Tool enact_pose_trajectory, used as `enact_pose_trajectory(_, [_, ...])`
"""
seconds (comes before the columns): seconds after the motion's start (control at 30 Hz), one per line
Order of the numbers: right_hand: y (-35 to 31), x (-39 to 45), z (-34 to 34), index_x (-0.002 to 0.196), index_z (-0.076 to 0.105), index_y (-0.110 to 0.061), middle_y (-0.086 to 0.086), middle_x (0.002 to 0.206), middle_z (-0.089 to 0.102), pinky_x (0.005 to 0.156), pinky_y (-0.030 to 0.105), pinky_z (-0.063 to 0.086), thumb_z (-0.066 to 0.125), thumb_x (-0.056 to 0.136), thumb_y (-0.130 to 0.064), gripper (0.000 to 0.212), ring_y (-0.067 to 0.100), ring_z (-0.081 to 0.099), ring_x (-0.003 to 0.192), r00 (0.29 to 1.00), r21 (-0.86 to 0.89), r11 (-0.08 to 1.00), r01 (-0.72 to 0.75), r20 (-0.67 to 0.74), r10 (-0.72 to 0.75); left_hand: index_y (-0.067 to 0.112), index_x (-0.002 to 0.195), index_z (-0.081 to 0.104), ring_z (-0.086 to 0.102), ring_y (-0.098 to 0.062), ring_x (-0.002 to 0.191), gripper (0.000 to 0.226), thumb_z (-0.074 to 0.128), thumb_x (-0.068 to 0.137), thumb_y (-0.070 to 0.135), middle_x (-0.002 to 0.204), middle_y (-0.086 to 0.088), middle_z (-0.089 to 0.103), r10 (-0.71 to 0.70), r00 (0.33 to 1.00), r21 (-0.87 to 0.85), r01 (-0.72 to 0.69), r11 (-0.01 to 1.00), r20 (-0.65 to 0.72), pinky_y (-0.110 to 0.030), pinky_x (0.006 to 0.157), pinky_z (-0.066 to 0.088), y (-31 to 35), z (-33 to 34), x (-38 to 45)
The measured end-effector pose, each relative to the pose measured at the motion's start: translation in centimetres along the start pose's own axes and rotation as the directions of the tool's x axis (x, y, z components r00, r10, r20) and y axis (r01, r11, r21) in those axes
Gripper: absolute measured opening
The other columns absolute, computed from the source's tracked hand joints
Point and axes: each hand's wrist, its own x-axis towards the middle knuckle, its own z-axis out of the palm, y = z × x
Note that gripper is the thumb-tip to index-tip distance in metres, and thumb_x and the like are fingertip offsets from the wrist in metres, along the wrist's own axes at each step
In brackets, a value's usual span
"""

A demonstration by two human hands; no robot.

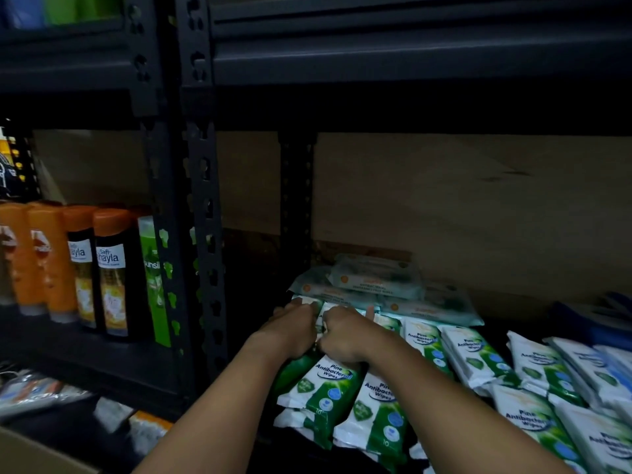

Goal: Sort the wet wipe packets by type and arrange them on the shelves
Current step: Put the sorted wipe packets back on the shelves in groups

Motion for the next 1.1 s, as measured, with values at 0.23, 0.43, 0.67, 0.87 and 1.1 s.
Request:
enact_pose_trajectory(0.23, [1.5, -0.5, -0.3, 0.157, 0.03, -0.026, 0.008, 0.167, 0.015, 0.12, 0.062, -0.008, 0.055, 0.095, -0.048, 0.071, 0.027, 0.013, 0.154, 0.998, 0.003, 0.999, 0.05, -0.043, -0.05, 0.032, 0.126, 0.054, 0.047, -0.034, 0.131, 0.05, 0.035, 0.08, 0.043, 0.145, -0.012, 0.046, -0.033, 0.999, -0.031, 0.034, 0.999, 0.031, -0.043, 0.109, 0.042, -0.2, -0.9, 0.1])
enact_pose_trajectory(0.43, [3.4, -3.5, -1.6, 0.152, 0.039, -0.031, 0.005, 0.162, 0.027, 0.116, 0.053, 0.017, 0.058, 0.089, -0.067, 0.075, 0.028, 0.016, 0.148, 0.979, 0.033, 0.991, 0.131, -0.162, -0.125, 0.021, 0.161, 0.016, 0.039, -0.034, 0.141, 0.07, 0.047, 0.098, 0.022, 0.159, -0.016, 0.031, -0.069, 0.992, 0.11, 0.058, 0.992, 0.101, -0.035, 0.109, 0.039, 2.5, -3.7, -3.3])
enact_pose_trajectory(0.67, [1.9, -9.6, -1.0, 0.129, 0.038, -0.035, -0.004, 0.122, 0.043, 0.113, 0.058, 0.019, 0.059, 0.062, -0.093, 0.091, 0.022, 0.036, 0.119, 0.98, -0.113, 0.974, 0.198, 0.046, -0.194, 0.036, 0.16, 0.005, 0.051, -0.028, 0.129, 0.094, 0.064, 0.087, 0.036, 0.157, -0.006, 0.039, -0.143, 0.925, 0.298, 0.034, 0.954, 0.353, -0.037, 0.103, 0.048, 3.4, -5.5, -6.9])
enact_pose_trajectory(0.87, [0.8, -10.4, 0.2, 0.138, 0.028, -0.029, 0.007, 0.131, 0.047, 0.114, 0.059, 0.007, 0.076, 0.066, -0.074, 0.097, 0.032, 0.033, 0.131, 0.974, -0.166, 0.96, 0.226, 0.069, -0.218, 0.03, 0.157, 0.02, 0.057, -0.023, 0.124, 0.095, 0.073, 0.079, 0.032, 0.148, -0.001, 0.05, -0.181, 0.912, 0.376, 0.031, 0.926, 0.369, -0.039, 0.102, 0.051, 2.9, -5.4, -8.3])
enact_pose_trajectory(1.1, [0.5, -9.8, 1.0, 0.113, 0.028, -0.038, -0.002, 0.115, 0.045, 0.1, 0.053, 0.032, 0.081, 0.07, -0.054, 0.07, 0.029, 0.036, 0.105, 0.971, -0.011, 0.976, 0.217, 0.105, -0.215, 0.001, 0.157, 0.01, 0.055, -0.031, 0.124, 0.083, 0.058, 0.095, 0.028, 0.15, -0.018, 0.041, -0.267, 0.948, 0.464, 0.162, 0.871, 0.17, -0.034, 0.09, 0.051, 3.5, -3.5, -8.3])
